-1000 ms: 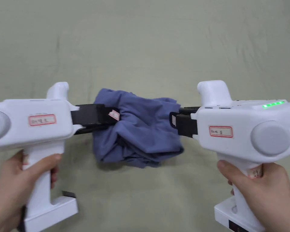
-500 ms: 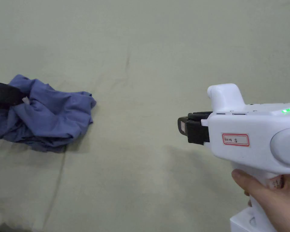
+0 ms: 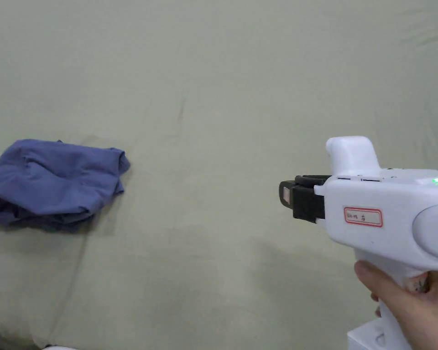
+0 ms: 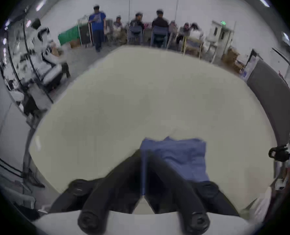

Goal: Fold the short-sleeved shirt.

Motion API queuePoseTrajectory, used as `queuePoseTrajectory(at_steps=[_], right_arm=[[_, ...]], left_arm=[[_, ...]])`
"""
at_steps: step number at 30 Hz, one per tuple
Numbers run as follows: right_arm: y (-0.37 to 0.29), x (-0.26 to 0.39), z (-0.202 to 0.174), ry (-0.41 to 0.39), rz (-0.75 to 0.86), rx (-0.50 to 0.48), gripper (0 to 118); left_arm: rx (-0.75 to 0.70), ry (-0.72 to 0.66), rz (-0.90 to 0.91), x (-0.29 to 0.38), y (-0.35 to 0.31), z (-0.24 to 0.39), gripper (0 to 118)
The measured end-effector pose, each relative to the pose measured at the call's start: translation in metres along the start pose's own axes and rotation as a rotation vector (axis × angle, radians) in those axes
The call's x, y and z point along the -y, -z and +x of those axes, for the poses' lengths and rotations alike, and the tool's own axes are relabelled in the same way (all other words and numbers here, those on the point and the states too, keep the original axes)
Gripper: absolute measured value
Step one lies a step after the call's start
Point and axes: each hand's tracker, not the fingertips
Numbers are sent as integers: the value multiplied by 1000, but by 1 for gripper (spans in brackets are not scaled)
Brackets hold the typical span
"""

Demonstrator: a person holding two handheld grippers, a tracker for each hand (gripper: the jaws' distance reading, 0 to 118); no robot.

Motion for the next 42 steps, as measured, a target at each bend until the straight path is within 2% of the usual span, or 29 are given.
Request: queuePoseTrajectory(at_steps=[6,9,14,17,20,25,26,27,28,29,31,32,37,42], right_arm=[[-75,-1,39,31,128,122,2],[-121,-5,59,45,226,180,2],[-199,-22,81,24,411,317,2],[-237,-33,88,18,533,377,2],[-264,-40,92,1,636,442,2],[-286,-51,98,-3,718,467,2],[-287,-53,99,-5,727,480,3],[-287,-55,100,-4,732,494,25],[-286,-58,102,-4,723,508,58],[-283,-61,105,-18,700,505,79],[-278,-62,106,-35,682,510,107],[-274,-62,106,-39,680,528,116],[-266,-60,109,-1,739,620,118],[-267,-63,114,31,762,518,118]], left_arm=[[100,63,221,-16,-68,120,0],[223,27,314,-23,-94,178,0],[283,90,404,-45,-134,259,0],[359,51,456,-58,-156,283,0],[332,56,497,-73,-173,295,0],[318,67,559,-88,-191,298,0],[306,67,576,-91,-191,296,8],[291,60,588,-93,-191,296,51],[268,59,576,-98,-188,297,100],[243,61,549,-100,-185,296,118],[223,69,590,-97,-187,291,118],[203,74,593,-97,-188,291,118],[235,7,610,-93,-182,287,118],[185,16,648,-92,-186,284,118]])
